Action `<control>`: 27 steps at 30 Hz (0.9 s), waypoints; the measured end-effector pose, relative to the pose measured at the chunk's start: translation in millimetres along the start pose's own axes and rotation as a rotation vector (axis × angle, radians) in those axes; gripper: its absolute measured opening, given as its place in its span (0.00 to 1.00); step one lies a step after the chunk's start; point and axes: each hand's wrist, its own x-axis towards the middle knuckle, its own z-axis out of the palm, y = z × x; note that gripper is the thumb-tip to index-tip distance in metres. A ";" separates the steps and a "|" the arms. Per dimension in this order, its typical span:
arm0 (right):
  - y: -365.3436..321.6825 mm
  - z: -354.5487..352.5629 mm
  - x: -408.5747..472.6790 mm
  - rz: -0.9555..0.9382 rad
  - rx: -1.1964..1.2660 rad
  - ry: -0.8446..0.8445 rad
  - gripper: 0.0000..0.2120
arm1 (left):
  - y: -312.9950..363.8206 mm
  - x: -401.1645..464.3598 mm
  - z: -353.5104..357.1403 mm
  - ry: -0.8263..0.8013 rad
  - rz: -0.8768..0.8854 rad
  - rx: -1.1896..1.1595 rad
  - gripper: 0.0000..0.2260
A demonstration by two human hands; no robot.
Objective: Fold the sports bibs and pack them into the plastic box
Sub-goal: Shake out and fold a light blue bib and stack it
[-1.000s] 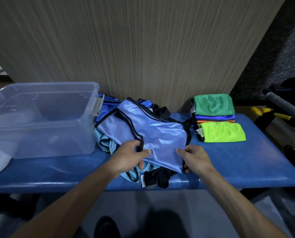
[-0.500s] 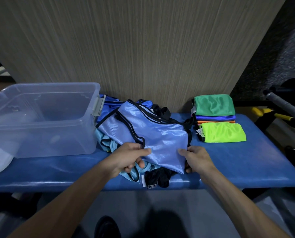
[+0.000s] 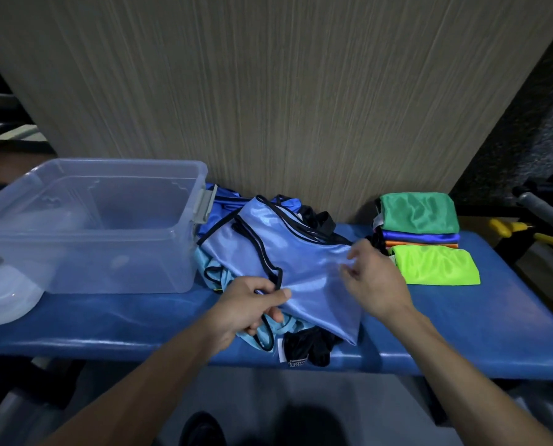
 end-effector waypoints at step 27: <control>-158.9 6.9 162.6 -0.744 -0.464 -0.293 0.09 | -8.7 -3.5 -2.0 0.013 0.106 0.048 0.09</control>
